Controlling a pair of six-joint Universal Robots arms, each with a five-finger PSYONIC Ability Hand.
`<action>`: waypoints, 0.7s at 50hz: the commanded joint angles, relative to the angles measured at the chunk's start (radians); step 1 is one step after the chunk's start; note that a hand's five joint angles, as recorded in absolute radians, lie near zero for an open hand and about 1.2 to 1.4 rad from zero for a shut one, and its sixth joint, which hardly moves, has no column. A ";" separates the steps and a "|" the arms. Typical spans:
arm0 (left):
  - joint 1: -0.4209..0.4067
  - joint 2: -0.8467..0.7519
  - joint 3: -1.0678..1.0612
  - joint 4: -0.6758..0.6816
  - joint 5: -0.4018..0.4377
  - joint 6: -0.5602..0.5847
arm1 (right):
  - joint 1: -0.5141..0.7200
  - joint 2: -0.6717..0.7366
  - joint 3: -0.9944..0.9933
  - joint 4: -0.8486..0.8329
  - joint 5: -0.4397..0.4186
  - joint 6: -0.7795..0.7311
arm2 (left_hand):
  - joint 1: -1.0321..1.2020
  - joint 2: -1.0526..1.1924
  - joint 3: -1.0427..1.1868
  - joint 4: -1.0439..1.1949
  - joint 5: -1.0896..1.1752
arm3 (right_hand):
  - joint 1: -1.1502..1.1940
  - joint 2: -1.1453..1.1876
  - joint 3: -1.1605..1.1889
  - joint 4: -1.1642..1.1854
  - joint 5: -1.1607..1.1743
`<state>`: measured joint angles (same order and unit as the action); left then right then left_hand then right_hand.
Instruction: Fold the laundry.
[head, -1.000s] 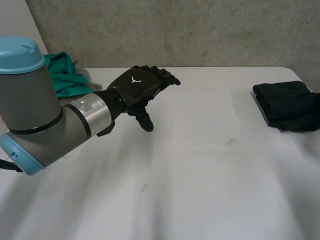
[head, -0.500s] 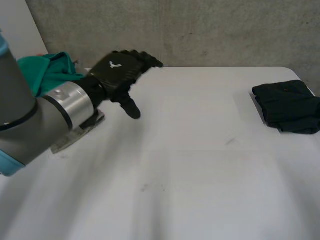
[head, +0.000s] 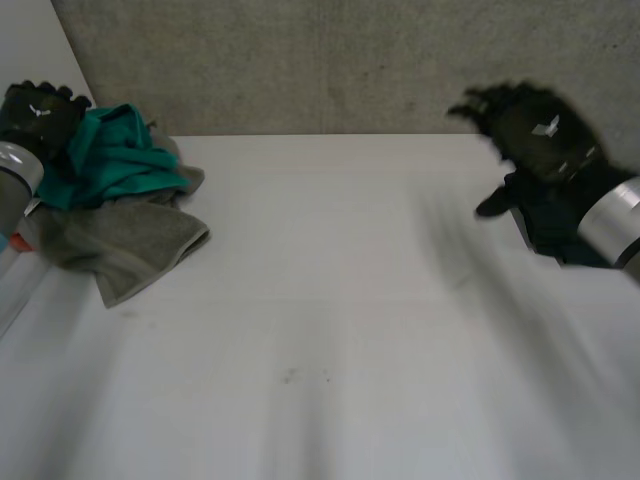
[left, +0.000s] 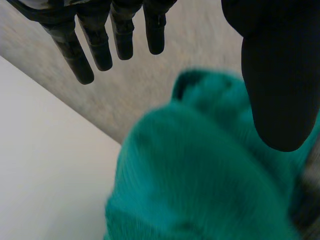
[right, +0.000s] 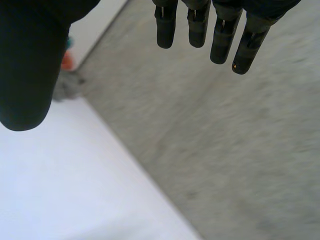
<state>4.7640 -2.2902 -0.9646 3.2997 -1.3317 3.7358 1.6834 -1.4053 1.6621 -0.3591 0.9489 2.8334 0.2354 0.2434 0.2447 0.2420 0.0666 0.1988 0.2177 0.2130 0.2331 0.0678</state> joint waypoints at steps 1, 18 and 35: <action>0.021 -0.224 0.222 0.006 0.045 0.039 | 0.024 0.066 0.068 0.078 0.080 -0.153 | 0.280 0.272 0.270 0.273 0.274 | -0.024 -0.043 -0.038 -0.059 -0.068; -0.266 0.209 -0.210 0.310 0.051 -0.291 | 0.021 0.057 0.091 0.140 0.182 -0.236 | 1.161 1.153 1.152 1.154 1.155 | -0.024 -0.043 -0.038 -0.059 -0.068; -0.645 0.301 -0.462 0.247 0.249 -0.548 | 0.010 0.022 0.059 0.146 0.312 -0.167 | 0.040 0.032 0.030 0.033 0.034 | -0.024 -0.043 -0.038 -0.059 -0.068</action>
<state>4.1410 -1.9633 -1.4318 3.5710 -1.0593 3.1371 1.6948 -1.3853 1.7231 -0.2143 1.2604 2.6575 0.3547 0.4228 0.4290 0.4352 0.2463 0.1988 0.2176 0.2130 0.2331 0.0678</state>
